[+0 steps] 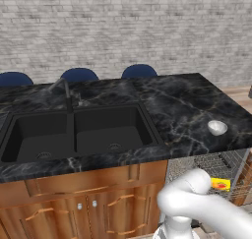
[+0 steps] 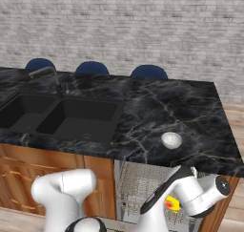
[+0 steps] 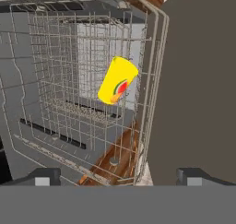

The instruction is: Pick up the cup and bowl from the counter, place them in the dishwasher, and close the dishwasher door.

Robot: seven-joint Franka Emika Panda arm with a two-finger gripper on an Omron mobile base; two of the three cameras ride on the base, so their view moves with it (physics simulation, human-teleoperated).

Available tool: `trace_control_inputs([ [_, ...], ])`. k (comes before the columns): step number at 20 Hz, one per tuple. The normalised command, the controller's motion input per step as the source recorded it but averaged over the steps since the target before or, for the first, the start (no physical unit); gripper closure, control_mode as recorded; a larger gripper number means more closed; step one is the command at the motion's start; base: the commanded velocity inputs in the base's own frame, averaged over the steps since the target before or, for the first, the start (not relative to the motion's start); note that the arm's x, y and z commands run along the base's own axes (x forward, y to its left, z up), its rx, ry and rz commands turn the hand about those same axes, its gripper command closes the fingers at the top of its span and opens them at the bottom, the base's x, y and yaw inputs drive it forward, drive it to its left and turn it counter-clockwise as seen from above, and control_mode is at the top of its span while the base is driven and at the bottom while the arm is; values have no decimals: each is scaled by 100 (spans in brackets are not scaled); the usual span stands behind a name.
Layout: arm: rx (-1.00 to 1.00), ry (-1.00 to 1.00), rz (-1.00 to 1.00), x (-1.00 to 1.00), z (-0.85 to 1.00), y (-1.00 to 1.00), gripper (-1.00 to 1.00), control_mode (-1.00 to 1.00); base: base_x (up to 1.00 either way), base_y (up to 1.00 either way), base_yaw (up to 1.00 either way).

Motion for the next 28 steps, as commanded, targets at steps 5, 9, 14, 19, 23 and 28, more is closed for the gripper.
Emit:
trace_control_inputs([
  [5,0,0,0,-2,86,0,-100,-100,0,0,0],
  [9,0,0,0,0,83,8,-100,-100,0,0,0],
  [14,0,0,0,0,63,18,-100,-100,0,0,0],
  [19,1,0,0,2,45,17,-100,-100,0,0,0],
  [23,4,0,0,15,22,18,-100,-100,0,0,0],
  [28,6,0,0,27,1,20,-100,-100,0,0,0],
])
